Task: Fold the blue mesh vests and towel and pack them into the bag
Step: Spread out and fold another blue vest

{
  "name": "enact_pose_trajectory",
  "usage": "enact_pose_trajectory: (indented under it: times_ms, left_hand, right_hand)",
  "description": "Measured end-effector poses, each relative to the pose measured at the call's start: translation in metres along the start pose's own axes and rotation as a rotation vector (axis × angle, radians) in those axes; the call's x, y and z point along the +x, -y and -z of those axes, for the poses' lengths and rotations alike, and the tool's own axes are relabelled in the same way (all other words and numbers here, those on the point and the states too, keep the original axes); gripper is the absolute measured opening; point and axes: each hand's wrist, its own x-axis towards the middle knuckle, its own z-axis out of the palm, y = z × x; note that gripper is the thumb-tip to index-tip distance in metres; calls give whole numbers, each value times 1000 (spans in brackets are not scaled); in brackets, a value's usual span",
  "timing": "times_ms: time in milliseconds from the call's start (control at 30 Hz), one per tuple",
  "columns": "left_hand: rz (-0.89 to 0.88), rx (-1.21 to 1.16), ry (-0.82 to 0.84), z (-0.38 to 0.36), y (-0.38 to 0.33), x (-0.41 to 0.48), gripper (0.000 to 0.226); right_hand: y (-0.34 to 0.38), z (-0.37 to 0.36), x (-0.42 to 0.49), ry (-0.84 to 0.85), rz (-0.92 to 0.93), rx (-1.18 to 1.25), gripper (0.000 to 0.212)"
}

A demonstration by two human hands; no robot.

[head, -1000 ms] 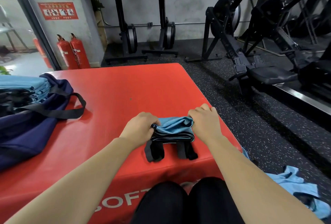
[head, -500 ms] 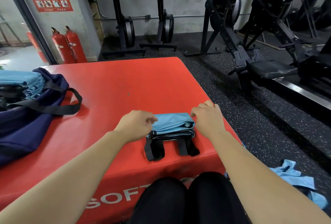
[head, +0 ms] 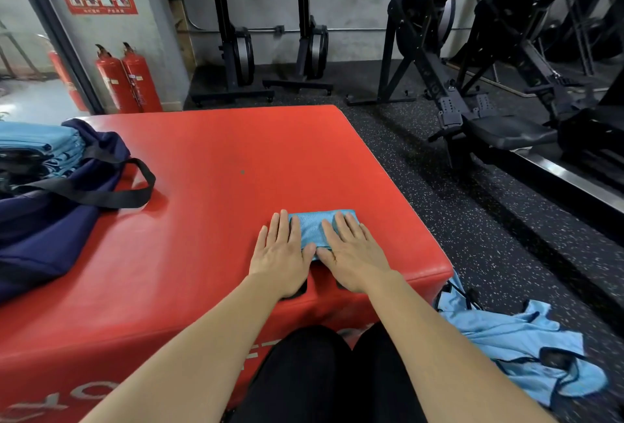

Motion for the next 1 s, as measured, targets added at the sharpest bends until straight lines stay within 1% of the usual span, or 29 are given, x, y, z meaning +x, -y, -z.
enact_pose_trajectory:
  times_ms: [200,433,500,600,633,667,700,767,800,833,867,933,1000]
  left_hand:
    - [-10,4,45,1,-1,2,66]
    - [-11,-17,108,5,0,4,67]
    - [1,-68,140,11,-1,4,66]
    - [26,-229,168,24,1,7,60]
    - [35,-290,148,29,3,7,59]
    - [53,-342,112,34,5,7,57]
    - [83,-383,67,39,8,7,56]
    - [198,-440,-14,46,12,7,55]
    - [276,-459,-37,48,14,5,53]
    - [352,-476,-43,49,16,4,48]
    - [419,-506,-31,49,17,3,41]
    - [503,-596,14,45,18,2,28]
    - [546,-660,53,41,16,1,27]
  right_hand:
    - [-3,-2,5,28,0,33,63]
    - [-1,1,3,48,-2,16,64]
    - [0,5,3,84,-10,26,64]
    - [3,15,3,127,-41,105,60]
    - [3,19,2,107,-44,162,55]
    - [2,22,1,38,-44,232,45]
    - [1,24,-1,-74,-51,296,35]
    - [-2,30,-6,-312,-137,407,29]
    - [-6,32,-8,-377,-206,456,23]
    - [-9,33,-8,-404,-281,498,23]
    - [-11,35,-10,-393,-359,543,26]
    - [-15,37,-12,-342,-506,629,25]
    - [-17,35,-13,-260,-616,683,26]
